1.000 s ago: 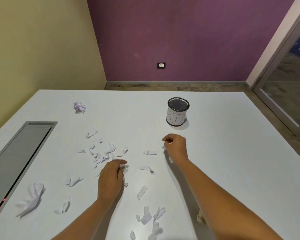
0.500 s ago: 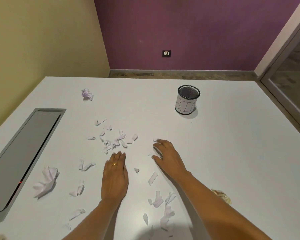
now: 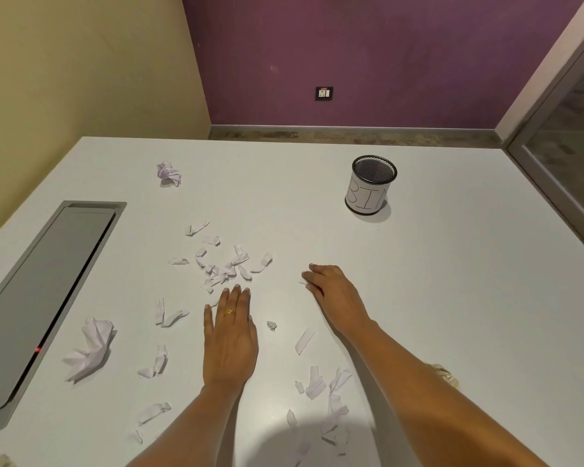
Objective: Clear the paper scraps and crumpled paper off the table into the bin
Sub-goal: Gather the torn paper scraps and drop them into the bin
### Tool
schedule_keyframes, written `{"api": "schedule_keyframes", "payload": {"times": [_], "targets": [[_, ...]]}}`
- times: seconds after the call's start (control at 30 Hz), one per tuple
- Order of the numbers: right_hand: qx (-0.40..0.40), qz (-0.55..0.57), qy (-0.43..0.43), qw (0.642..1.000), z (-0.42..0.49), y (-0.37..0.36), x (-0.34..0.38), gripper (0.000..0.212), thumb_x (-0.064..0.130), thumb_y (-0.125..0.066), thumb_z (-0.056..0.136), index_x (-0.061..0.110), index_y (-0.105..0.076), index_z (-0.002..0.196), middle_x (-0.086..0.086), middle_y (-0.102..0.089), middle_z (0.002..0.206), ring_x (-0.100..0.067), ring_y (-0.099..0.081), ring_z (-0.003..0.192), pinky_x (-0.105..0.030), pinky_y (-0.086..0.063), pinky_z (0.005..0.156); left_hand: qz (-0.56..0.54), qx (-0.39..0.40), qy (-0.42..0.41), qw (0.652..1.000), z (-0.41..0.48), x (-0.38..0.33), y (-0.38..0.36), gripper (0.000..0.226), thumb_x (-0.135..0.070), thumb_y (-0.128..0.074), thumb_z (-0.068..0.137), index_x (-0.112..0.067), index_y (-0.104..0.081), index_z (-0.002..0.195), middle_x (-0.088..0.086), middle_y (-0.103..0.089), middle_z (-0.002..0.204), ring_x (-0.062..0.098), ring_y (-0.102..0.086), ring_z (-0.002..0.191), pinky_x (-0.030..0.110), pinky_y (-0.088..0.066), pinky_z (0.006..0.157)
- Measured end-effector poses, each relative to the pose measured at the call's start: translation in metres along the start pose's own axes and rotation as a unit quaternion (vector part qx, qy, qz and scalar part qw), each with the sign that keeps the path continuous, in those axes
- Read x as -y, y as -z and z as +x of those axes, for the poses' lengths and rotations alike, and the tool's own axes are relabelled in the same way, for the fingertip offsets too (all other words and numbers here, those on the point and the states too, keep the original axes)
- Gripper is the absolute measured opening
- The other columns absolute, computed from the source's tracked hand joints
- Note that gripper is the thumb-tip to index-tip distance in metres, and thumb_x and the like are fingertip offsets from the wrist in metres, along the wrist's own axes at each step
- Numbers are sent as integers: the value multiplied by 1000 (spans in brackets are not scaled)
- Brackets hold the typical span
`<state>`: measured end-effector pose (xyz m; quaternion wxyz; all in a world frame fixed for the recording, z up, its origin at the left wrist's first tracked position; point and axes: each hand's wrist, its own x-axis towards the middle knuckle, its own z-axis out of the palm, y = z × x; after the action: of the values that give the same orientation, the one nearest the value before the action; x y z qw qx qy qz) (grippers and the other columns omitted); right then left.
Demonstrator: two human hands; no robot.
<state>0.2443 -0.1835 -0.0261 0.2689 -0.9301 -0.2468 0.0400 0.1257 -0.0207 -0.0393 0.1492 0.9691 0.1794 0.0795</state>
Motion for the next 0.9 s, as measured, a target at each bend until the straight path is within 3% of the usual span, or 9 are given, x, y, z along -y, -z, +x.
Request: {"api": "schedule_keyframes", "payload": {"times": [0.13, 0.5, 0.67, 0.9], "targets": [[-28, -22, 37, 999, 0, 3, 1, 25, 18, -47, 96, 10, -66, 110, -2, -66, 115, -20, -53, 109, -33, -49, 82, 5, 6, -1, 1000, 0, 0, 1, 47, -10, -42, 91, -12, -39, 138, 7, -43, 145, 25, -32, 139, 49, -19, 115], [5, -27, 40, 999, 28, 18, 2, 19, 5, -51, 90, 1, -68, 99, -13, -69, 95, -25, -55, 96, -28, -43, 80, 14, 18, 4, 1000, -1, -2, 3, 46, -10, -44, 91, -12, -41, 136, 8, -44, 144, 26, -35, 137, 52, -21, 113], [-97, -12, 13, 995, 70, 63, -1, 22, 1, -54, 84, 1, -70, 99, -17, -70, 96, -30, -56, 99, -37, -46, 80, 23, 5, -2, 1000, -1, -3, 3, 42, -6, -45, 90, -9, -48, 131, 11, -52, 137, 29, -43, 132, 57, -29, 107], [-247, -59, -89, 963, 132, 124, -21, 22, 10, -51, 88, 13, -70, 100, -11, -67, 102, -24, -55, 101, -34, -45, 81, 16, 9, 9, 1000, -1, -6, 4, 45, -15, -34, 88, -10, -50, 130, 9, -52, 137, 27, -44, 132, 57, -28, 108]]}}
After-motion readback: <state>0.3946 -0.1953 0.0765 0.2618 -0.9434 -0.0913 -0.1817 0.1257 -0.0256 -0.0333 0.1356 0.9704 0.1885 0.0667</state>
